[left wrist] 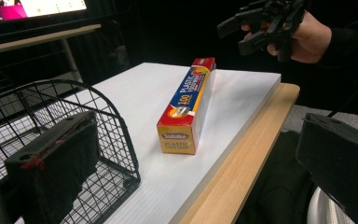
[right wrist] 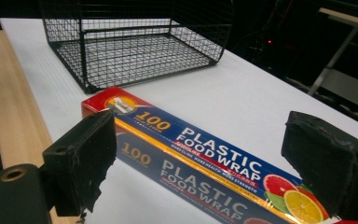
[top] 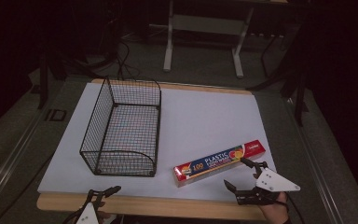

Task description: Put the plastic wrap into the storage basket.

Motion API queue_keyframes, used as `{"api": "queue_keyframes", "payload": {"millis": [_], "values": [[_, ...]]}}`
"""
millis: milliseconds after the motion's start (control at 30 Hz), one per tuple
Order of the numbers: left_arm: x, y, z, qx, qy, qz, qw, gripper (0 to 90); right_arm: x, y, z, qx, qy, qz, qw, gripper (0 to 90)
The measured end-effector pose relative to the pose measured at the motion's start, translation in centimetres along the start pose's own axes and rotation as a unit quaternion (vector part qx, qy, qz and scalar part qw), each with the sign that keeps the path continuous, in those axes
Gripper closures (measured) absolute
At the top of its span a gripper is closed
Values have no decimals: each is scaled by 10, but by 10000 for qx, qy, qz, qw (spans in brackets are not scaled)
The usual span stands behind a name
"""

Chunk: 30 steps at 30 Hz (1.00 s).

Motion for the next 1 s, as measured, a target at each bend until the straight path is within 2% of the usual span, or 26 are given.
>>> {"api": "queue_keyframes", "payload": {"millis": [100,167,233,300,400,467,533,600,733,833,900,1000], "values": [[0,0,0,3,1,-13,10000,1,0,0,1,-27,43,58,10000,103],[-1,0,0,10,6,-24,10000,1,1,1,2,-38,60,204,9998,150],[-1,-1,0,10,6,-29,10000,1,3,1,2,46,-8,552,9985,158],[-1,-1,0,14,-3,-41,10000,1,4,0,1,83,92,613,9980,163],[-1,-1,0,19,2,-54,10000,1,6,0,1,310,190,785,9962,163],[-1,-1,0,16,7,-59,10000,1,8,-2,-1,637,100,936,9935,143],[-1,-1,-1,18,15,-63,10000,1,7,-4,-4,885,-36,938,9916,130],[-1,-1,-1,16,22,-65,10000,1,8,-5,-5,982,-149,1043,9896,115],[-1,-1,-1,25,28,-65,10000,1,5,-9,-6,1184,-97,1011,9878,110],[-1,-2,-1,33,27,-69,10000,1,2,-12,-8,1381,-133,1054,9847,105],[-1,-2,-2,45,24,-66,10000,1,0,-15,-9,1521,-81,1030,9829,105],[0,-2,-3,95,-38,-51,9999,1,0,-17,-10,1710,284,891,9808,100]]}}
Point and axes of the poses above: each handheld gripper's, and its own axes: y roughly backward along the jaws, z roughly out of its top, x roughly to its left, the point moved 7 cm from there along -y, roughly forward along the jaws, and after that the axes turned 8 degrees about -y, right-handed, at the moved point
